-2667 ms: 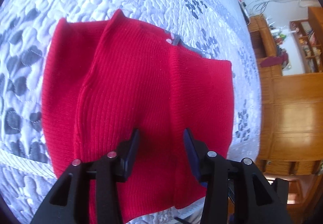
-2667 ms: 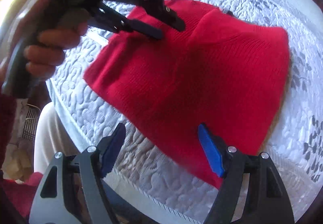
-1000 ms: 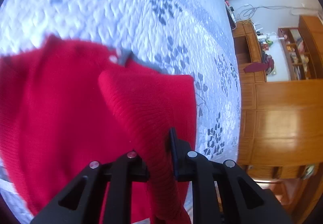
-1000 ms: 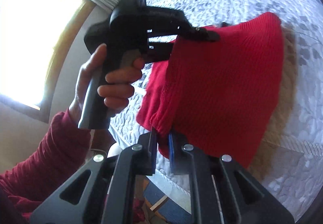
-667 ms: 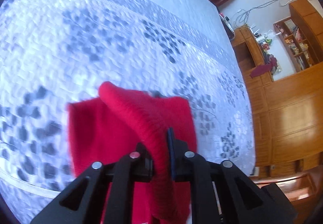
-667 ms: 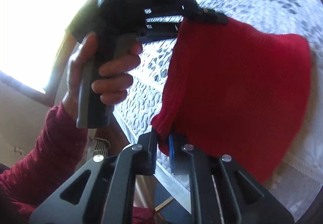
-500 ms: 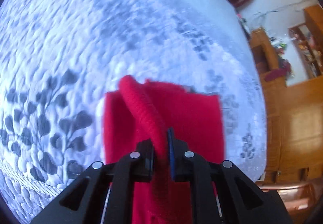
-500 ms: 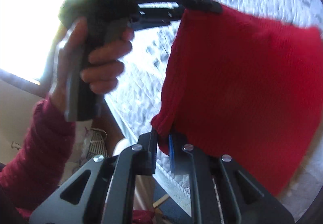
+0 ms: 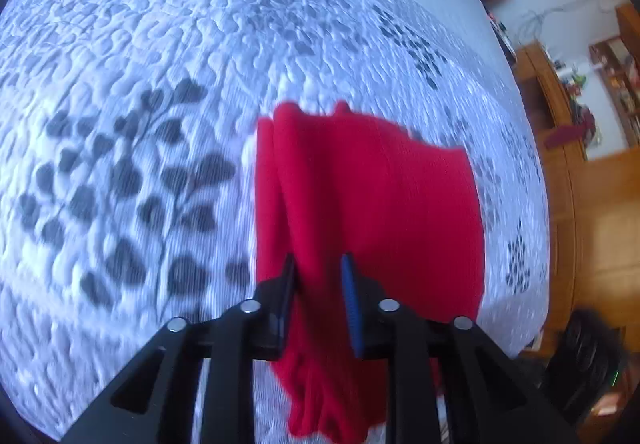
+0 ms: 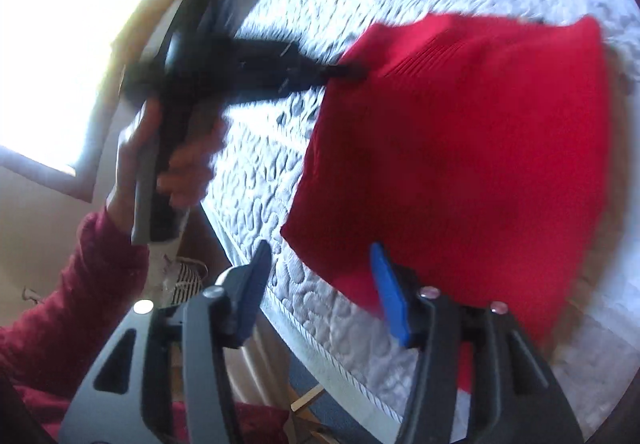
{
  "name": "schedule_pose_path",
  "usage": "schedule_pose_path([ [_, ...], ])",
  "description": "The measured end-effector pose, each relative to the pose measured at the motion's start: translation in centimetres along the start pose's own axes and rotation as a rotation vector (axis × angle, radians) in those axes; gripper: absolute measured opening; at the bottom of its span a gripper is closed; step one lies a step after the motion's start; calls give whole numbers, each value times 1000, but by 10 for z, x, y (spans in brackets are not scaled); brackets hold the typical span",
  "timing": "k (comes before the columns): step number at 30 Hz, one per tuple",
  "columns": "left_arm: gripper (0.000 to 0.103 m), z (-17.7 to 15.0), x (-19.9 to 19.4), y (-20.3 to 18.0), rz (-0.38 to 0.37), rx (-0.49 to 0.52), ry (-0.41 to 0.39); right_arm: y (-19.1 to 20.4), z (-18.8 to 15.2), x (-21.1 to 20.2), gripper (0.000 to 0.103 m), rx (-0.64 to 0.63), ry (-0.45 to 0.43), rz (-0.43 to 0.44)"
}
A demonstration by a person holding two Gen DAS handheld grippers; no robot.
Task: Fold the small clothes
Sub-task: 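Lay the folded bundle down with the left gripper and straighten it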
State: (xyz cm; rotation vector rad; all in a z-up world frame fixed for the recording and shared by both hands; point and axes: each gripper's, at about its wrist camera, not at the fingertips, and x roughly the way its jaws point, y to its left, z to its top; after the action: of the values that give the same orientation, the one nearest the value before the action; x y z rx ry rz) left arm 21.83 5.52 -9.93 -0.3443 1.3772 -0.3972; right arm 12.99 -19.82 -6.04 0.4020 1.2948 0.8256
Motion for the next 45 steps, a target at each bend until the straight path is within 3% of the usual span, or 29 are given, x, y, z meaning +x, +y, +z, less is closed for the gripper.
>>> schedule_pose_path([
  [6,31,-72,-24,-12,3,14,46,-34,-27,-39,55,92,-86,-90],
  [11,32,-105,-21,-29,7,41,76,-59,-47,-41,55,177,-92,-96],
  [14,36,-106,-15,-36,72,63,53,-59,-57,-43,55,167,-87,-99],
  [19,34,-99,-6,-53,96,93,10,-49,-57,-34,55,131,-64,-123],
  [20,31,-99,-4,-57,99,109,9,-49,-56,-30,55,130,-58,-140],
  [22,11,-101,2,-60,97,122,20,-46,-55,-29,55,130,-51,-168],
  [25,5,-105,0,-58,67,105,15,-47,-56,-26,55,147,-48,-153],
  [28,5,-107,-35,-47,89,109,-88,-50,-59,-32,55,152,-56,-153],
  [30,5,-108,-47,-30,104,93,-109,-54,-61,-34,58,167,-57,-148],
  [32,5,-109,-35,-11,96,44,-54,-60,-60,-32,58,189,-48,-138],
  [35,5,-119,0,-2,101,54,26,-68,-58,-24,58,229,-33,-126],
  [39,8,-120,3,-7,90,45,2,-77,-56,-12,64,269,10,-101],
  [41,15,-119,3,-7,85,31,4,-79,-53,-4,64,272,32,-104],
  [44,25,-117,1,-5,111,31,11,-79,-48,6,48,272,58,-105],
  [45,28,-118,1,-5,111,31,16,-77,-47,8,27,258,71,-133],
])
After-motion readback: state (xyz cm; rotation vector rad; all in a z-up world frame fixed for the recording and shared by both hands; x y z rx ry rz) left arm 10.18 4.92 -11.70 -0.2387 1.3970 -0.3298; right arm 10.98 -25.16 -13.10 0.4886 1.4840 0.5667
